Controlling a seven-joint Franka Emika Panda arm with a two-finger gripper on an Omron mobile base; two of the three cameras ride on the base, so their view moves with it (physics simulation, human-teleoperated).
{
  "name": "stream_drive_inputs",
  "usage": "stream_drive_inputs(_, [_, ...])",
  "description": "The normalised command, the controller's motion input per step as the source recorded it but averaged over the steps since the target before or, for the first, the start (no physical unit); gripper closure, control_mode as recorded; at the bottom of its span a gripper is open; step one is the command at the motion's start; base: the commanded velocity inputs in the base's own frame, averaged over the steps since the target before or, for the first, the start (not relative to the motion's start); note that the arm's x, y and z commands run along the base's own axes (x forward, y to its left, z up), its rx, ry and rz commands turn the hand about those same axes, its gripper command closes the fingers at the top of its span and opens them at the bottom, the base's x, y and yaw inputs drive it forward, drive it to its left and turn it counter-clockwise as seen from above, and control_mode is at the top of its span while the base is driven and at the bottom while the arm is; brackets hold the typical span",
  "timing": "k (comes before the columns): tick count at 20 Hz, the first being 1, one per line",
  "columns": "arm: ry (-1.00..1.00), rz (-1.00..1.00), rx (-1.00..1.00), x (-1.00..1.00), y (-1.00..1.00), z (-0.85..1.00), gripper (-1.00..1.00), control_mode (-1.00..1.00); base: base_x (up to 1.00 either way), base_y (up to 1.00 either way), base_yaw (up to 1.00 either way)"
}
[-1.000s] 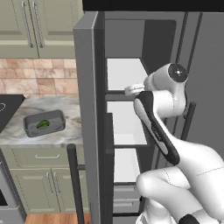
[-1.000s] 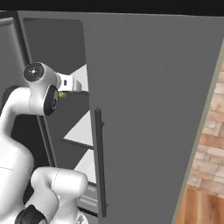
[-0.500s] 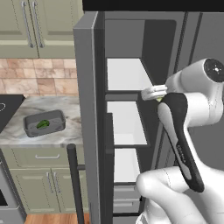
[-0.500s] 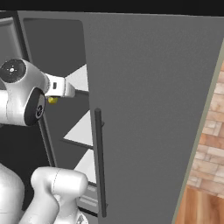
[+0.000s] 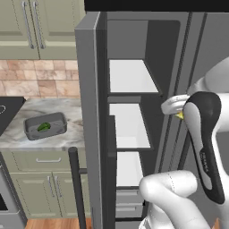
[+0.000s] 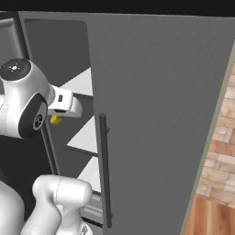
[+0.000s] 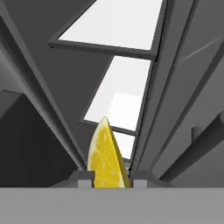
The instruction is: Take the avocado and lemon wedge out of the freezer and place them in the tupperware container on the counter. Then put the tupperware containing the vegetables back in the freezer.
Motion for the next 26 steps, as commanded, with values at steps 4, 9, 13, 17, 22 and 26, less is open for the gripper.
stream_drive_inputs(4, [0.15, 0.0, -0.01, -0.08, -0.35, -0.27, 1.0, -1.0, 0.0, 0.0, 0.0])
stream_drive_inputs(9, [0.02, 0.0, 0.0, -0.02, -0.06, -0.05, 1.0, 1.0, -0.33, -0.32, 0.0])
stream_drive_inputs(13, [0.0, 0.0, 0.0, 0.0, 0.0, 0.0, 1.0, 1.0, -0.94, -0.61, 0.01])
stream_drive_inputs(17, [0.0, 0.0, 0.0, 0.0, 0.0, 0.0, 1.0, 1.0, -1.0, -0.46, 0.22])
stream_drive_inputs(22, [0.0, 0.0, 0.0, 0.0, 0.0, 0.0, 1.0, 1.0, -0.95, -0.04, 0.54])
stream_drive_inputs(26, [0.0, 0.0, 0.0, 0.0, 0.0, 0.0, 1.0, 1.0, -0.7, 0.37, 0.76])
